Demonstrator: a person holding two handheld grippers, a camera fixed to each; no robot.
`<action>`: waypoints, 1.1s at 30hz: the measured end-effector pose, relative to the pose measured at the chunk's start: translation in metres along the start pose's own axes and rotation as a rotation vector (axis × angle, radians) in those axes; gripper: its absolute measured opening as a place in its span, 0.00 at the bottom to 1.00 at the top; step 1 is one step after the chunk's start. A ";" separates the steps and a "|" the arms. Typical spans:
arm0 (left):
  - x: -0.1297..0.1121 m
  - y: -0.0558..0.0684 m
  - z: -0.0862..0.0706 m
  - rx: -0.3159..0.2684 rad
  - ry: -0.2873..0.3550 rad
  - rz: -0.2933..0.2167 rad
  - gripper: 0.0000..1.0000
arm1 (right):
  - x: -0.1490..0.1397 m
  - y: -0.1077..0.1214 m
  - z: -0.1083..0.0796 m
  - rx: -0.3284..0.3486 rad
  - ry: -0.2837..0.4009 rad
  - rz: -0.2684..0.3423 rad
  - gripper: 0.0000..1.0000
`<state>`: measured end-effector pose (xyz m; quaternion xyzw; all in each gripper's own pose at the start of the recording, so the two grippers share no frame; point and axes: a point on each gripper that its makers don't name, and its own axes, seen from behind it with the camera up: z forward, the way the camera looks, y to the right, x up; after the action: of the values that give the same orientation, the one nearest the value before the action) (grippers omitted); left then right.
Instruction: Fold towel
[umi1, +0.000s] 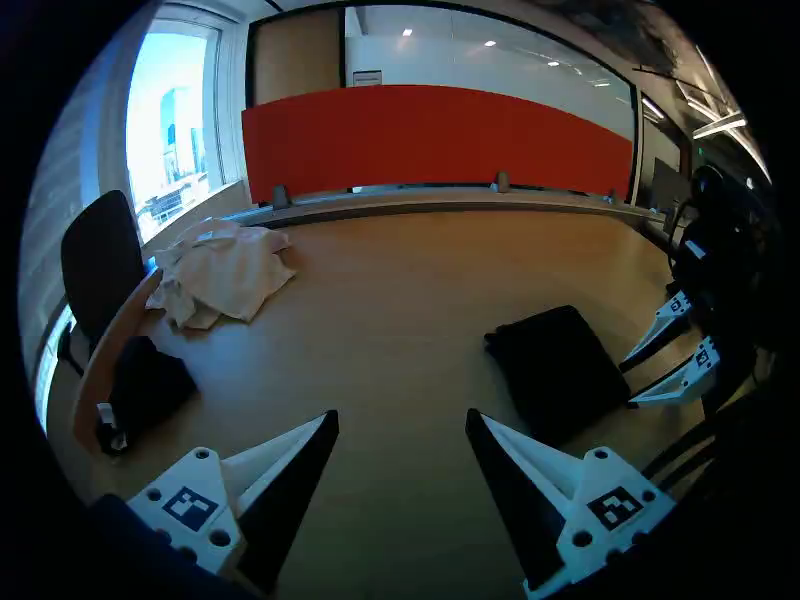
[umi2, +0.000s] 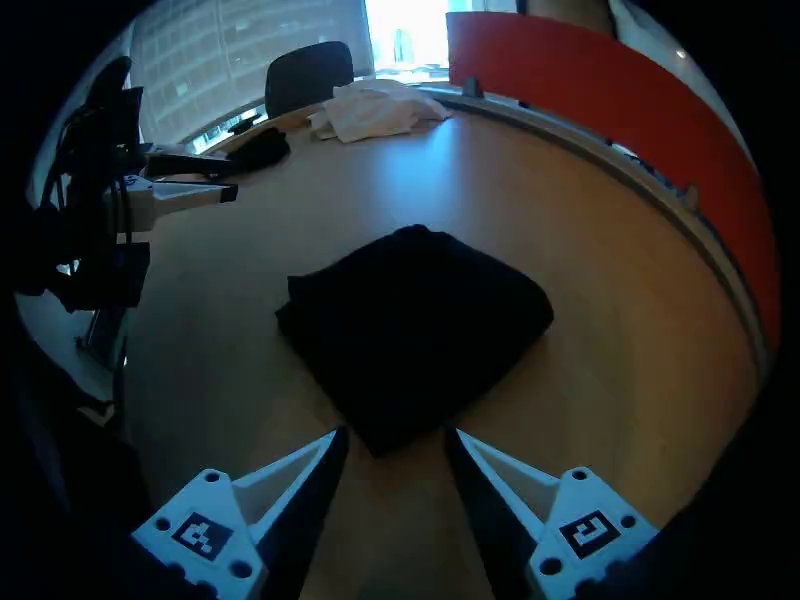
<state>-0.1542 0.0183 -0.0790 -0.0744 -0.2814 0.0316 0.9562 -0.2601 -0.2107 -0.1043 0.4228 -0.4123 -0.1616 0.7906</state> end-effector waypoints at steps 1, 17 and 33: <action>0.000 0.000 0.000 0.000 0.000 0.000 0.94 | -0.001 0.000 0.001 -0.001 -0.003 -0.001 0.71; -0.003 -0.001 -0.002 0.004 -0.003 -0.005 0.94 | -0.007 0.001 0.001 -0.027 -0.020 -0.029 0.24; -0.003 -0.001 -0.003 0.004 -0.003 -0.003 0.94 | -0.007 0.002 -0.005 -0.030 -0.017 -0.029 0.07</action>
<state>-0.1551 0.0168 -0.0831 -0.0721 -0.2827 0.0310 0.9560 -0.2610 -0.2026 -0.1081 0.4157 -0.4103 -0.1826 0.7909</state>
